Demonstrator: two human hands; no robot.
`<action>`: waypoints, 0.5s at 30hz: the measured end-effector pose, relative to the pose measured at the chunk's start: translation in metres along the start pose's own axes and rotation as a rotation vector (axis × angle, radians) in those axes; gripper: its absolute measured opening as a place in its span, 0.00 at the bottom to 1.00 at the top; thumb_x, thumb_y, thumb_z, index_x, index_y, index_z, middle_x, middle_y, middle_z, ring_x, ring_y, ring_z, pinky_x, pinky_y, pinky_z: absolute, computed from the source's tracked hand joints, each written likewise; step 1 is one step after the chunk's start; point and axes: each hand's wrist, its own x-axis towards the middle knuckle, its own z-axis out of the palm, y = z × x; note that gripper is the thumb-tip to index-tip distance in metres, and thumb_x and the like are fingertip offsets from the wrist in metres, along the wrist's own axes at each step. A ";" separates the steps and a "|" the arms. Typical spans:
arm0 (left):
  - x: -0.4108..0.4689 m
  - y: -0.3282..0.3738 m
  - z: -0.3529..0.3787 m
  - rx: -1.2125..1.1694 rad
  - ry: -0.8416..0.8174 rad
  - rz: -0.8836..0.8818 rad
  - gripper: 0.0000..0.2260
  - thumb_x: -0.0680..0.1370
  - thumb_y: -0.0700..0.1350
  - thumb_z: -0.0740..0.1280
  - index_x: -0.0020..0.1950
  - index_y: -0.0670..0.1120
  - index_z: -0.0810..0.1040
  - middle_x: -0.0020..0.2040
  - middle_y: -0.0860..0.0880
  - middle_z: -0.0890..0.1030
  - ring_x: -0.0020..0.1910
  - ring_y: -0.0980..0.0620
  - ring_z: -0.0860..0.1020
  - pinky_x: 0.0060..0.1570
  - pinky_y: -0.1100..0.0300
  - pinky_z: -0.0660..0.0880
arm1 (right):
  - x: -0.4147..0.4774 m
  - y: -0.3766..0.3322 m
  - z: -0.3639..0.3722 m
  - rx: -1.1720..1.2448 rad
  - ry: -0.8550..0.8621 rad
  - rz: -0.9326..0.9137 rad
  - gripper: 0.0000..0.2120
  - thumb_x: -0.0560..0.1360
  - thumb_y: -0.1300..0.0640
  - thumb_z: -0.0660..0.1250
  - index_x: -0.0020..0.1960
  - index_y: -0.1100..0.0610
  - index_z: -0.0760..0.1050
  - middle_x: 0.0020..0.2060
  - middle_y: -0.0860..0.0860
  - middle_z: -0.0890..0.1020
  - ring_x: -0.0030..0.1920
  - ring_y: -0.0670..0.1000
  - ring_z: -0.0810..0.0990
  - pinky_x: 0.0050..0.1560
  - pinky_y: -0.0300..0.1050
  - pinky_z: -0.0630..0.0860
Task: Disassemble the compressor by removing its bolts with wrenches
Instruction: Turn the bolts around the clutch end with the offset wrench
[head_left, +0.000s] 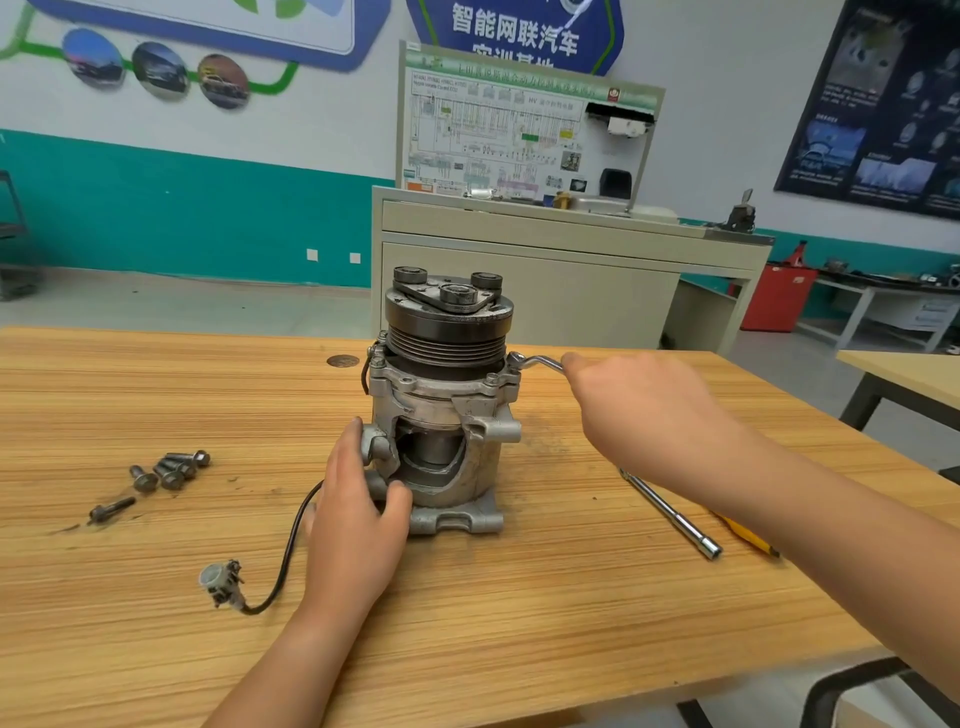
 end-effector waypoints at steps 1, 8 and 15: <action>0.000 0.000 0.000 0.002 0.000 0.000 0.31 0.76 0.39 0.63 0.77 0.49 0.54 0.75 0.52 0.60 0.73 0.52 0.60 0.70 0.44 0.59 | 0.000 -0.003 -0.003 -0.024 -0.015 -0.005 0.15 0.75 0.67 0.56 0.60 0.57 0.67 0.28 0.49 0.63 0.26 0.48 0.60 0.22 0.41 0.55; 0.000 0.000 0.001 -0.012 0.007 -0.004 0.31 0.76 0.39 0.62 0.77 0.49 0.53 0.76 0.53 0.59 0.74 0.53 0.59 0.71 0.45 0.58 | 0.009 -0.012 -0.024 -0.130 -0.111 -0.087 0.11 0.75 0.67 0.59 0.55 0.59 0.72 0.28 0.50 0.61 0.33 0.52 0.65 0.29 0.43 0.65; 0.001 -0.003 0.003 -0.021 0.017 -0.001 0.31 0.76 0.39 0.63 0.77 0.49 0.54 0.75 0.53 0.59 0.73 0.54 0.59 0.70 0.48 0.59 | 0.012 0.004 -0.004 -0.195 -0.011 -0.156 0.13 0.77 0.62 0.55 0.61 0.58 0.68 0.26 0.49 0.62 0.24 0.49 0.60 0.21 0.40 0.57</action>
